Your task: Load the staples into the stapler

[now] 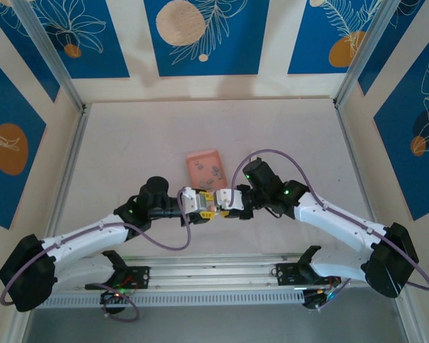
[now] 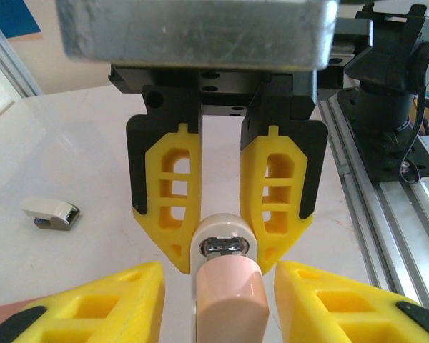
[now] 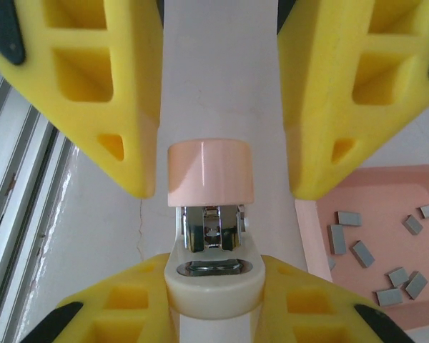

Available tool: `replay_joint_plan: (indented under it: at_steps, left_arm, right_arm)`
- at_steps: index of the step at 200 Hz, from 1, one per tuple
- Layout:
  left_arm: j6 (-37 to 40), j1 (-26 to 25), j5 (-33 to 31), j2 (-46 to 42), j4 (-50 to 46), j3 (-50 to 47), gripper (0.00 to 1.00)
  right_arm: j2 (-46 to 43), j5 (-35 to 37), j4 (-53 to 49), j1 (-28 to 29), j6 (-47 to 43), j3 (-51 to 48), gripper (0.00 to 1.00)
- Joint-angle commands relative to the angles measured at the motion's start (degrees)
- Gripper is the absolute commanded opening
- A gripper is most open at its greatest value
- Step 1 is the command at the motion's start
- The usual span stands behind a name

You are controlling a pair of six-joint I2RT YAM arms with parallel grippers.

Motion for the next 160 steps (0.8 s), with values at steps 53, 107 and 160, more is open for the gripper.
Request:
replay_joint_plan:
  at_steps: [53,107,160]
  left_arm:
    - [1.41,-0.67,0.29,0.63,-1.46,1.84,0.35]
    - [1.67,-0.69,0.01,0.63,-1.94,1.97,0.24]
    - [2.05,-0.65,-1.95,-0.79,-2.56,1.56,0.18]
  right_arm:
    - [-0.31,-2.63,0.30,0.40,0.89,2.13,0.16]
    - [-0.50,-3.04,0.71,0.18,1.18,2.31,0.16]
    - [-3.54,-6.16,5.86,-2.46,10.63,-1.86,0.47]
